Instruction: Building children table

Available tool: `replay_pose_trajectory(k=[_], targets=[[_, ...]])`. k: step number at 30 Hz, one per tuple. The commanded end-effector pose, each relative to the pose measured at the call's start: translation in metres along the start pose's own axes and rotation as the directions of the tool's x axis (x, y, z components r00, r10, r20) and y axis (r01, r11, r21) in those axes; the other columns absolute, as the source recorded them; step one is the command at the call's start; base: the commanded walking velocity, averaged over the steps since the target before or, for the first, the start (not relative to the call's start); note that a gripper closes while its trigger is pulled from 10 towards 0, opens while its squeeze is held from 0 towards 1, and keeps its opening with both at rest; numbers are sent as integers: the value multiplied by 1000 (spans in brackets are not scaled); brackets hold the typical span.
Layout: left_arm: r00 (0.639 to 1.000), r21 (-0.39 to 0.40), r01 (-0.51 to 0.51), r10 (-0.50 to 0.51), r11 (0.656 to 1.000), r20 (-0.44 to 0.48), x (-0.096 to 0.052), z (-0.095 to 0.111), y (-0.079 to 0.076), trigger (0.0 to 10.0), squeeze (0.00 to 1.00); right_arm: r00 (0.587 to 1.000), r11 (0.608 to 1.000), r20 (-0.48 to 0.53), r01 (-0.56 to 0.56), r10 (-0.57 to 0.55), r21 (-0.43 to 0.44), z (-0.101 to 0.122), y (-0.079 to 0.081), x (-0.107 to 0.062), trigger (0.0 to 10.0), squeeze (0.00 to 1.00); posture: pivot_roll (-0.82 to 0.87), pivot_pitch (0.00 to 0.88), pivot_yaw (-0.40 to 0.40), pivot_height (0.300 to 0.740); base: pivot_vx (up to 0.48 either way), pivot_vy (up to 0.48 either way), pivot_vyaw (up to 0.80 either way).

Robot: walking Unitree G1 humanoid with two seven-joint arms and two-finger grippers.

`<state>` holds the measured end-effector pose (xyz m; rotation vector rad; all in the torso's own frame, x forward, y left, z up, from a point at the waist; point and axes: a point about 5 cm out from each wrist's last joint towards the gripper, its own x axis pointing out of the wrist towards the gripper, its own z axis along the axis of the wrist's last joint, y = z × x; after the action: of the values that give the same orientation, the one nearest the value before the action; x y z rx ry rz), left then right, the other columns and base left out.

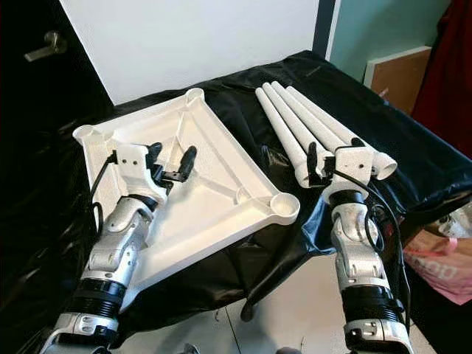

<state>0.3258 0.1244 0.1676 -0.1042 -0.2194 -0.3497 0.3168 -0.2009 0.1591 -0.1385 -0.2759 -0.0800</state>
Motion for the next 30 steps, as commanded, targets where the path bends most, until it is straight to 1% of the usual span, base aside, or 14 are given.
replay_pose_trajectory(k=[1,2,5,12,14,16,17,19,20,21,22,23,29,30], targets=[[1000,10,4,-4,1000,-10,2,2,3,10000,0,999,1000,-49,-6,7,23,-5,0,3,10000,0,-152,0,76,740,0,0,0],[1000,10,4,-4,1000,-10,2,2,3,10000,0,999,1000,-49,-6,7,23,-5,0,3,10000,0,-152,0,76,740,0,0,0],[991,-1,129,-129,992,-27,3,5,-6,10000,0,994,1000,-107,-20,20,2,-11,-5,7,10000,0,-154,0,73,740,0,0,0],[991,-1,129,-129,992,-27,3,5,-6,10000,0,994,1000,-107,-20,20,2,-11,-5,7,10000,0,-154,0,73,740,0,0,0],[981,-17,189,-189,982,-32,2,7,-11,10000,0,992,999,-117,-38,38,-6,-12,-6,8,10000,0,-153,6,71,740,0,0,0],[907,-55,415,-418,908,-59,-7,10,-40,10000,0,980,998,-195,-52,45,-31,-19,-13,16,10000,0,-154,31,73,740,0,0,0],[907,-55,415,-418,908,-59,-7,10,-40,10000,0,980,998,-195,-52,45,-31,-19,-13,16,10000,0,-154,31,73,740,0,0,0],[850,-73,518,-522,852,-67,-14,14,-56,10000,0,966,998,-251,-63,60,-4,-24,-13,21,10000,31,-150,40,73,740,0,0,0],[850,-73,518,-522,852,-67,-14,14,-56,10000,0,966,998,-251,-63,60,-4,-24,-13,21,10000,31,-150,40,73,740,0,0,0],[844,-73,527,-532,846,-66,-14,15,-57,10000,0,962,997,-264,-70,72,16,-25,-12,22,10000,498,-149,41,73,740,0,0,0],[839,-68,536,-540,842,-65,-14,17,-59,10000,0,959,997,-270,-77,83,33,-25,-9,25,10000,675,-147,45,75,740,0,0,0],[837,-64,540,-543,840,-63,-13,19,-60,10000,0,956,995,-275,-87,97,48,-25,-7,27,10000,745,-138,62,77,740,0,0,0],[835,-62,544,-547,837,-57,-12,27,-62,10000,0,935,983,-311,-136,168,123,-24,4,37,10000,671,-134,80,82,740,0,0,0],[835,-61,544,-547,837,-58,-12,28,-62,10000,0,930,980,-321,-144,182,138,-25,6,39,10000,0,-133,82,81,740,0,0,0]])
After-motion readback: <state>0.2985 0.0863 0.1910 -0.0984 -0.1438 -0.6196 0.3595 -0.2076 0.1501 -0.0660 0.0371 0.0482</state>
